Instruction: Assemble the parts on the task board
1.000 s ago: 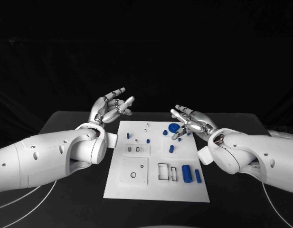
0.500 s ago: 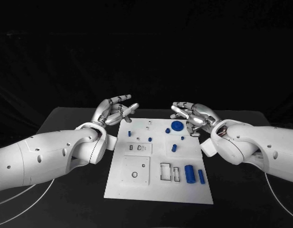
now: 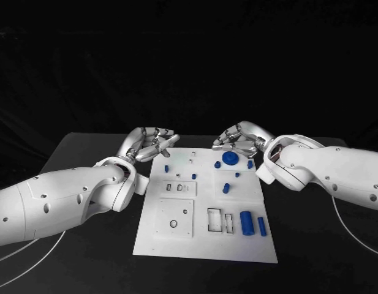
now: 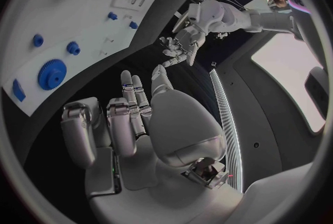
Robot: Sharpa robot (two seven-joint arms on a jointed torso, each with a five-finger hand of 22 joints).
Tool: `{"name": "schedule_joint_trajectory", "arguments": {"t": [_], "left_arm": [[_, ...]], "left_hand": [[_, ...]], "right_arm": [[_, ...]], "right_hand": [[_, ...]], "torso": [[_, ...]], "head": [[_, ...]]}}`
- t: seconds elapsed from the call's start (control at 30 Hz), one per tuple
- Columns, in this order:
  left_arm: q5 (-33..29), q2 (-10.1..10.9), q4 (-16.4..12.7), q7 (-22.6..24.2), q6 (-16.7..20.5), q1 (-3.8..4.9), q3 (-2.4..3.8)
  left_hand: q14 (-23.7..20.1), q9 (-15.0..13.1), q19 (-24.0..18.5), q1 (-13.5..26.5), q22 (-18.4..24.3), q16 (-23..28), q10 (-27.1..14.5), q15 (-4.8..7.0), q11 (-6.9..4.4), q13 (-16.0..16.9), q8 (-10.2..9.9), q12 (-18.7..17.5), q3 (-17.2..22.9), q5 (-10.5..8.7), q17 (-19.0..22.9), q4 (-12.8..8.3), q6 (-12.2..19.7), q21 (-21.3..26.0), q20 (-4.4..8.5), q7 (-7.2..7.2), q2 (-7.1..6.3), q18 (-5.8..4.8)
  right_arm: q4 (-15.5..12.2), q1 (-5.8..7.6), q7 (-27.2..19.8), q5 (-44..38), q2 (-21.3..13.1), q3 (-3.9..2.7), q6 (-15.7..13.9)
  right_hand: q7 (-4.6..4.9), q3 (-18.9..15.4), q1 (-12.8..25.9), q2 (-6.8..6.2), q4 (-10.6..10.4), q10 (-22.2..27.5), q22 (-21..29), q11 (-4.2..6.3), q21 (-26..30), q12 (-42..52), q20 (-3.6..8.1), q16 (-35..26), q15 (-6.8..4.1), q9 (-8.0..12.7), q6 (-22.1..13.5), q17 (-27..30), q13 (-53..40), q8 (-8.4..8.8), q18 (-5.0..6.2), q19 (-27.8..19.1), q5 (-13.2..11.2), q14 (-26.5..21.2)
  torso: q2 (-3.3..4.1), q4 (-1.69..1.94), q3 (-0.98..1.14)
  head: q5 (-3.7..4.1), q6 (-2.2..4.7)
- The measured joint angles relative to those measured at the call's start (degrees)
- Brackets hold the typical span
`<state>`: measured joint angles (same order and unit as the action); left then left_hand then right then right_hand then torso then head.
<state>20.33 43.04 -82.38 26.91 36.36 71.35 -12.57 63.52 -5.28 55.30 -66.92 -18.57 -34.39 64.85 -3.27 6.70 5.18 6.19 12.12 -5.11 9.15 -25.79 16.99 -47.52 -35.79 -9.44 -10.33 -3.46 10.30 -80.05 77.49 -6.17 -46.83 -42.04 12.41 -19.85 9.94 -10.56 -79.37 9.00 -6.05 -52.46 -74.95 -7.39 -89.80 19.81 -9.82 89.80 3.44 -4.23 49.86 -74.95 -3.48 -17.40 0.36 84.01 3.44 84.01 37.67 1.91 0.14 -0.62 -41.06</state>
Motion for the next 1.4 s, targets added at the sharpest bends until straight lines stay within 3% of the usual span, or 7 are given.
{"name": "schedule_joint_trajectory", "arguments": {"t": [0.1,0.23,0.33,0.53,0.77,1.17,1.4], "left_arm": [[0.3,0.0,-0.5,-0.1,-0.4,0.38,0.02],[0.6,0.1,-1.1,-0.2,-0.9,0.88,0.02],[0.7,0.4,-1.7,-0.2,-1.2,1.26,0.03],[0.8,0.7,-2.4,-0.2,-1.6,1.73,0.04],[0.9,1.3,-3.1,-0.2,-1.9,2.01,0.05],[0.9,1.8,-3.5,-0.2,-2.0,2.1,0.06],[1.0,1.8,-3.5,-0.3,-1.9,2.12,0.06]], "left_hand": [[-1.1,-0.2,-1.0,-0.3,0.2,1.6,-0.3,-0.35,-0.15,0.3,0.4,-0.3,-0.2,0.0,-0.3,-0.2,-1.2,0.7,-0.41,0.1,0.3,-0.01],[-1.6,-0.6,-1.2,-0.6,0.4,2.3,-0.8,-0.41,-0.05,0.4,1.1,-0.5,-0.4,0.0,-0.5,-0.1,-2.7,1.1,-0.62,0.41,0.54,-0.01],[-1.6,-0.7,-1.4,-0.5,0.5,2.7,-0.8,-0.4,-0.05,0.5,1.3,-0.6,-0.6,0.0,-0.6,-0.2,-3.3,1.4,-0.82,0.4,0.52,-0.01],[-2.8,-1.0,-2.1,-0.8,0.9,4.3,-1.6,-0.74,0.24,0.8,1.4,-1.0,-0.8,0.0,-0.6,0.0,-3.7,2.4,-1.11,0.41,0.77,-0.01],[-4.7,-1.1,-3.4,-1.1,1.9,6.8,-2.5,-1.42,0.46,1.0,1.4,-1.5,-1.0,0.0,0.5,-0.1,-3.7,4.4,-1.74,0.4,1.05,-0.01],[-4.9,-1.2,-3.6,-0.8,2.1,7.4,-2.5,-1.62,0.46,1.1,1.4,-1.5,-1.3,0.0,0.7,-0.2,-3.9,5.0,-1.95,0.2,1.28,-0.01],[-5.3,-1.2,-3.6,-0.8,2.3,7.6,-2.5,-1.63,0.46,1.1,1.4,-1.5,-1.3,0.0,0.8,-0.2,-3.9,5.3,-1.95,0.2,1.28,-0.01]], "right_arm": [[2.2,0.29,1.1,-5.0,0.9,-0.23,0.0],[4.6,0.4,2.7,-10.6,2.0,-0.32,0.1],[6.0,0.34,4.1,-14.4,2.9,-0.38,0.2],[7.1,-0.01,7.7,-20.6,3.8,-0.39,1.0],[8.4,-0.34,11.9,-25.8,5.0,-0.39,2.8],[8.3,-0.83,16.2,-30.7,6.2,-0.48,5.6],[8.4,-0.94,18.0,-32.0,6.5,-0.5,7.3]], "right_hand": [[-1.19,0.9,-0.9,-0.71,0.9,-1.3,0.0,0.49,0.0,-2.1,0.01,0.0,0.0,0.3,1.6,0.0,0.0,1.55,0.0,0.0,0.0,0.0],[-2.43,2.0,-2.9,-0.6,2.0,-2.2,0.0,0.77,0.0,-4.2,0.25,0.0,-0.33,0.3,3.4,0.0,0.0,2.92,0.0,0.0,0.0,-0.1],[-2.63,2.4,-3.8,-0.77,2.4,-2.7,0.0,0.83,0.0,-5.5,0.42,0.0,-0.39,0.4,4.3,0.0,0.0,3.94,0.0,0.0,0.0,0.0],[-2.38,3.3,-5.2,-0.81,2.9,-3.4,0.0,1.19,0.0,-7.7,0.82,0.0,-0.81,0.4,5.0,0.0,0.0,5.8,0.01,0.0,-0.2,0.0],[-2.36,4.1,-6.5,-0.73,3.4,-3.8,0.0,1.19,0.0,-9.4,0.82,0.0,-0.82,0.4,5.4,0.0,0.0,7.14,0.02,0.0,-0.2,0.0],[-2.36,4.3,-7.1,-1.33,3.3,-3.8,0.0,1.19,0.0,-10.6,1.22,0.0,-1.41,0.5,5.4,0.0,0.0,8.4,0.02,0.0,-0.2,-0.2],[-2.23,4.1,-6.7,-1.66,3.1,-4.0,0.0,1.39,0.0,-11.0,1.22,0.0,-1.41,0.5,5.6,0.0,0.0,8.78,0.02,0.0,-0.4,-0.2]], "torso": [[0.52,0.31,-0.12],[1.13,0.6,-0.26],[1.55,0.74,-0.37],[2.2,1.02,-0.53],[2.46,1.42,-0.64],[2.33,1.54,-0.69],[2.23,1.58,-0.73]], "head": [[0.44,0.0],[0.88,0.05],[1.05,0.07],[1.6,-0.04],[2.18,-0.32],[2.11,-1.23],[2.29,-1.3]]}}
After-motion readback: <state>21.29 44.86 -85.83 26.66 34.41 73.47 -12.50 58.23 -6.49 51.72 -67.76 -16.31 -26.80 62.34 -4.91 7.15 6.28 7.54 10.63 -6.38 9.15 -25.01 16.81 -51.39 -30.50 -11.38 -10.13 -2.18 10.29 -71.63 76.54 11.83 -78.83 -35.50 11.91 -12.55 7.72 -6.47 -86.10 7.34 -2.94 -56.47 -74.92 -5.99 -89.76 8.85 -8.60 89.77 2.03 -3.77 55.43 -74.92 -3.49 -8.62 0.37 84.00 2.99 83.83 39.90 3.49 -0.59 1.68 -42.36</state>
